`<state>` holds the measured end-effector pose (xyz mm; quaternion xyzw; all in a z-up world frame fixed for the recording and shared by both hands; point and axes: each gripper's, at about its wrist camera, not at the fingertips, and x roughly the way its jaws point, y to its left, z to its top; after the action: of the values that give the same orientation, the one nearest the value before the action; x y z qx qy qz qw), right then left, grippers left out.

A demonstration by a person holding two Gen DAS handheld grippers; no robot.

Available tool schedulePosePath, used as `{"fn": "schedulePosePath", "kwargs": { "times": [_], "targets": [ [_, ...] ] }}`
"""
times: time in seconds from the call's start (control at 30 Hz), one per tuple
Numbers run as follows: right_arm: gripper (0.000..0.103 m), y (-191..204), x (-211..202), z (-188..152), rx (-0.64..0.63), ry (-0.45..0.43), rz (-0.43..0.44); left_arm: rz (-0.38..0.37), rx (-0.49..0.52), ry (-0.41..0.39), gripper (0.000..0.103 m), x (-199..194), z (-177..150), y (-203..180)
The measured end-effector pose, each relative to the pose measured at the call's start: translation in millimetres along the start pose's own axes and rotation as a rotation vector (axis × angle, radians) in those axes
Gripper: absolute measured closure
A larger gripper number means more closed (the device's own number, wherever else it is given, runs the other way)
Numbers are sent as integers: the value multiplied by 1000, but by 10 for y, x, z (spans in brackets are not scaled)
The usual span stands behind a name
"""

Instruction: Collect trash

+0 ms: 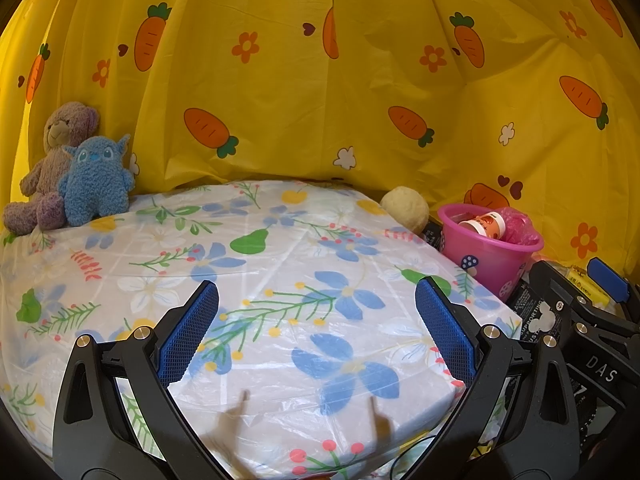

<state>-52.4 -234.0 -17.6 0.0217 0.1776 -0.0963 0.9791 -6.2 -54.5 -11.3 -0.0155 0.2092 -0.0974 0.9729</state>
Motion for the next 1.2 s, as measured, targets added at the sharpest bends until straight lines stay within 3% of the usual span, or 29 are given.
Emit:
{"fn": "schedulePosePath", "kwargs": {
  "times": [1.2],
  "targets": [
    [6, -40, 1, -7, 3, -1, 3, 0, 4, 1, 6, 6, -2, -16]
  ]
}}
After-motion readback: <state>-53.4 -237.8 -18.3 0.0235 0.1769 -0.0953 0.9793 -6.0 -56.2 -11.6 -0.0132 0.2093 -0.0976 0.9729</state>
